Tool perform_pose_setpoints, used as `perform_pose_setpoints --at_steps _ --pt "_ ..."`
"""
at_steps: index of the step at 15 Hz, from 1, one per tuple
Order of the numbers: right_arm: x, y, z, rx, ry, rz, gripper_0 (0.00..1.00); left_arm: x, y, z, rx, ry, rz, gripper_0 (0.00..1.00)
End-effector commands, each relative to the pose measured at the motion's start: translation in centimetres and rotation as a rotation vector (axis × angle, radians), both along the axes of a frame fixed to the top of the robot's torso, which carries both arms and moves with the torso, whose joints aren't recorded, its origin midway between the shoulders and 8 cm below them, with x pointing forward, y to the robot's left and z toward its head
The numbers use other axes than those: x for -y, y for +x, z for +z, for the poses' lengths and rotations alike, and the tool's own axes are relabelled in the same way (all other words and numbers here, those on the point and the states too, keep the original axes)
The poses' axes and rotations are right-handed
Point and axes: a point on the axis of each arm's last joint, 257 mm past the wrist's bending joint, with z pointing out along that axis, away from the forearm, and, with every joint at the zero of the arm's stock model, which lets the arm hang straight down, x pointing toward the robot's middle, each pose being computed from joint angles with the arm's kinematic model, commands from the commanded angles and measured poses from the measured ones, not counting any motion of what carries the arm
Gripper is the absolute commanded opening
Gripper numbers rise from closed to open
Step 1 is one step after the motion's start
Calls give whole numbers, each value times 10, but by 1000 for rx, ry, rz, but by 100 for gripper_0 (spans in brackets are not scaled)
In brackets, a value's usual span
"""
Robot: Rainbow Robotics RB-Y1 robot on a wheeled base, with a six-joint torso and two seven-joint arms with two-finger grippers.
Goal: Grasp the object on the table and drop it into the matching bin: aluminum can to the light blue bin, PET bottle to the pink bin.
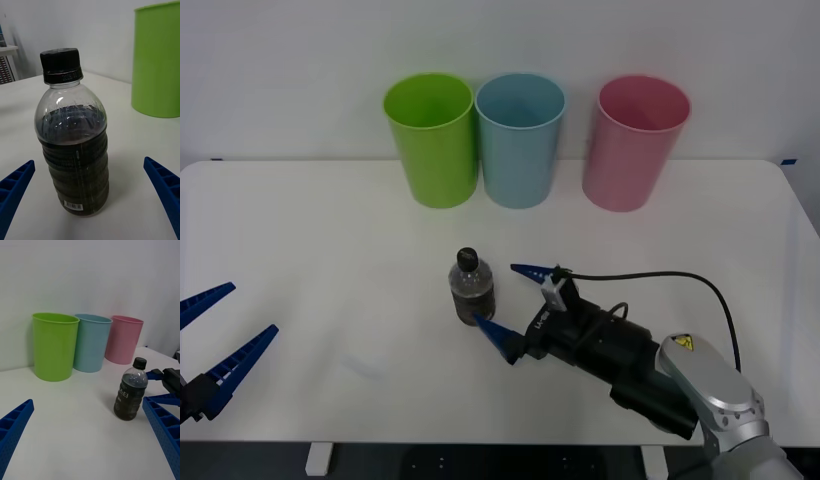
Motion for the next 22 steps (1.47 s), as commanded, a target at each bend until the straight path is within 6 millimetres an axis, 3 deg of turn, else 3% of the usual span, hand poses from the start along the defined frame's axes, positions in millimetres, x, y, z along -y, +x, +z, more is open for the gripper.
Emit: perform_pose_setpoints --at_steps 1,12,17,18,19,22 --pt "-10 8 -7 -7 -17 3 100 0 0 0 0 0 0 100" --pt "-49 11 -9 12 -39 -13 100 0 0 0 0 0 0 100" --pt "-49 13 -11 16 -50 -24 100 0 0 0 0 0 0 100" --pt "-50 12 -11 20 -52 -19 63 0 0 0 0 0 0 100" --pt "-50 13 -12 22 -55 -24 0 0 0 0 0 0 0 100" --pt "-49 13 -12 26 -60 -26 0 0 0 0 0 0 0 100"
